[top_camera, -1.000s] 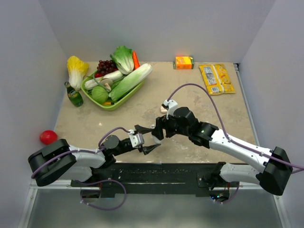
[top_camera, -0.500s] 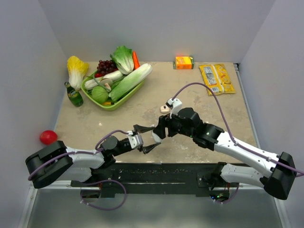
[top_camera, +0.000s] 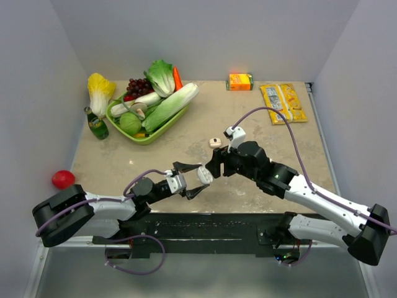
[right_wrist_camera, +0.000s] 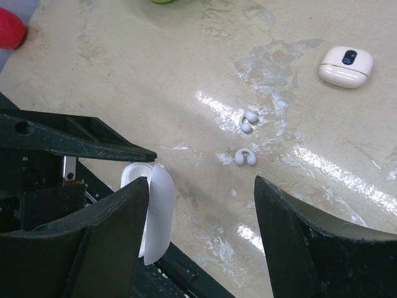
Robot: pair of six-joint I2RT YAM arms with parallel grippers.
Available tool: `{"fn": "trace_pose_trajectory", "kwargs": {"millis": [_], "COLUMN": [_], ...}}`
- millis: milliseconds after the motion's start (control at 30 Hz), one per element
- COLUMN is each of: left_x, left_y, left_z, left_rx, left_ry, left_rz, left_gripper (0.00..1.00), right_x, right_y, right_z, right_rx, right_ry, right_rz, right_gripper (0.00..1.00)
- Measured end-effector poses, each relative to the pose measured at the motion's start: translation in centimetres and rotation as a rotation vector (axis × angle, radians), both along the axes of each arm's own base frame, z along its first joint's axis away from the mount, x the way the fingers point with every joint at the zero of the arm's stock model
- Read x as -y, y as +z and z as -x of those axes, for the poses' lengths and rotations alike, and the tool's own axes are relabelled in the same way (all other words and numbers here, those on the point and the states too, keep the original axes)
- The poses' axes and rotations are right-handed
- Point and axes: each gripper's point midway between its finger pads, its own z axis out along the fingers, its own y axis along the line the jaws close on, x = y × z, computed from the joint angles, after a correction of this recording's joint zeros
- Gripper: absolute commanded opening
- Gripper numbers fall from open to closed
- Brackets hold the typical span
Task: Insert the wireless bluetooth earbuds into the charging case
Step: Open the charging case.
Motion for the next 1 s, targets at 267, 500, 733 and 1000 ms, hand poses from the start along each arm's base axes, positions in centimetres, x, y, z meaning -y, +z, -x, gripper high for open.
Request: {"fn": "trace_pose_trajectory", "kwargs": {"millis": [267, 500, 733, 1000], "left_x": [-0.1, -0.2, -0.4, -0.6], "left_y": [0.8, 1.3, 2.2, 2.9], "left_z": [0.0, 0.0, 0.1, 0.2], "left_rx": [0.019, 0.028, 0.043, 0.065], "left_ry": [0.006, 0.010, 0.013, 0.019], "left_rz": [0.019, 0.033, 0.057, 0.069], "left_gripper": [0.00, 0.00, 0.00, 0.00], "right_x": [1.2, 0.0, -1.6, -1.9], "right_y": [1.2, 2.9, 2.3, 1.4], "right_z": [-0.1, 0.8, 0.9, 1.1], "right_rx": [0.022, 0.019, -0.026, -0.067], "right_ry": [-0.052, 0.000, 0.048, 0.063], "right_rz": [-0.026, -0.148, -0.185, -0.205], "right_gripper": [0.68, 0.63, 0.51, 0.42]}}
